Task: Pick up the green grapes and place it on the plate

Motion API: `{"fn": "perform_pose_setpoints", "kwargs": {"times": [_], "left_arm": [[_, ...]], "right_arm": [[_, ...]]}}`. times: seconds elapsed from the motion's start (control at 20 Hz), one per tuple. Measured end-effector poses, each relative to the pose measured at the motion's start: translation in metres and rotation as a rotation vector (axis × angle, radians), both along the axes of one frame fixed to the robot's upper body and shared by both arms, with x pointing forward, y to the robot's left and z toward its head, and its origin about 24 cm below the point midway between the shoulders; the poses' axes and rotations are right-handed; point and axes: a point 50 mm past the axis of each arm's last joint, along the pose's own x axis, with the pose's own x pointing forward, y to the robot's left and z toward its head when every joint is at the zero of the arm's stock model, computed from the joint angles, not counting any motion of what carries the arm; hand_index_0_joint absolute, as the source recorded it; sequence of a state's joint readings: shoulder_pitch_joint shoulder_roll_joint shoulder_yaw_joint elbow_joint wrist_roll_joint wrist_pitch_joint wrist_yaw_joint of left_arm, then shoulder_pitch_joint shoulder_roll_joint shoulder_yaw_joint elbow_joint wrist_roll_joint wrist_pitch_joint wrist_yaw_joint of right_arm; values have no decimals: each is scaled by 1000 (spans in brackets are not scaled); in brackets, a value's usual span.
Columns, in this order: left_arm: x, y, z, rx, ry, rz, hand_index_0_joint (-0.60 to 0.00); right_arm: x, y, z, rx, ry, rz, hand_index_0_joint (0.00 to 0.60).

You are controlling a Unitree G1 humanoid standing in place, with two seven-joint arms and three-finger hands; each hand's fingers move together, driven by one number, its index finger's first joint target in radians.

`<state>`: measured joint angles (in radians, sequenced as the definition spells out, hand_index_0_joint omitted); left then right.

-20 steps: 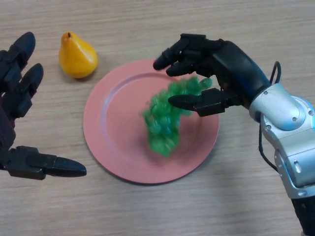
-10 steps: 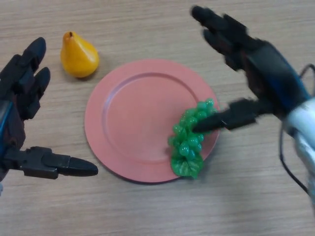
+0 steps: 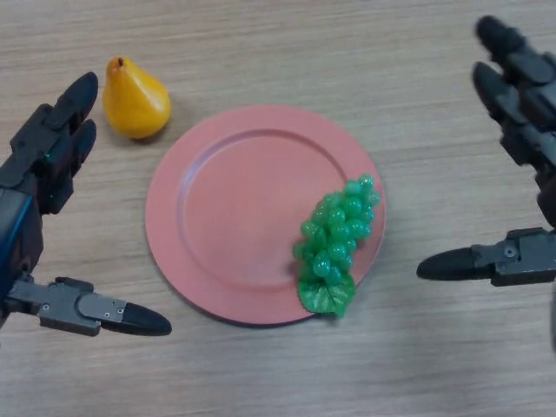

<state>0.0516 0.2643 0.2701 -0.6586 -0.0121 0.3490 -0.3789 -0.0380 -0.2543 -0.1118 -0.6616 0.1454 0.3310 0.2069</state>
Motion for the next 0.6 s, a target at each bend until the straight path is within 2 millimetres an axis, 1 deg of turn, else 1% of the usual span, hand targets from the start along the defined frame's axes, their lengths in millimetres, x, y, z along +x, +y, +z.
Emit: {"fn": "perform_pose_setpoints", "kwargs": {"times": [0.05,0.15,0.25,0.45,0.6], "left_arm": [[1,0,0,-4,9,2,0],[2,0,0,-8,17,1,0],[2,-1,1,-13,24,1,0],[4,-3,3,-18,34,-6,0],[8,-7,5,4,35,-26,0]], "right_arm": [[-2,-1,-6,11,47,-21,0],[-2,3,-9,3,63,-6,0],[-2,8,-10,-7,69,38,0],[-5,10,-7,-23,62,70,0],[-5,9,-7,-53,63,52,0]]}}
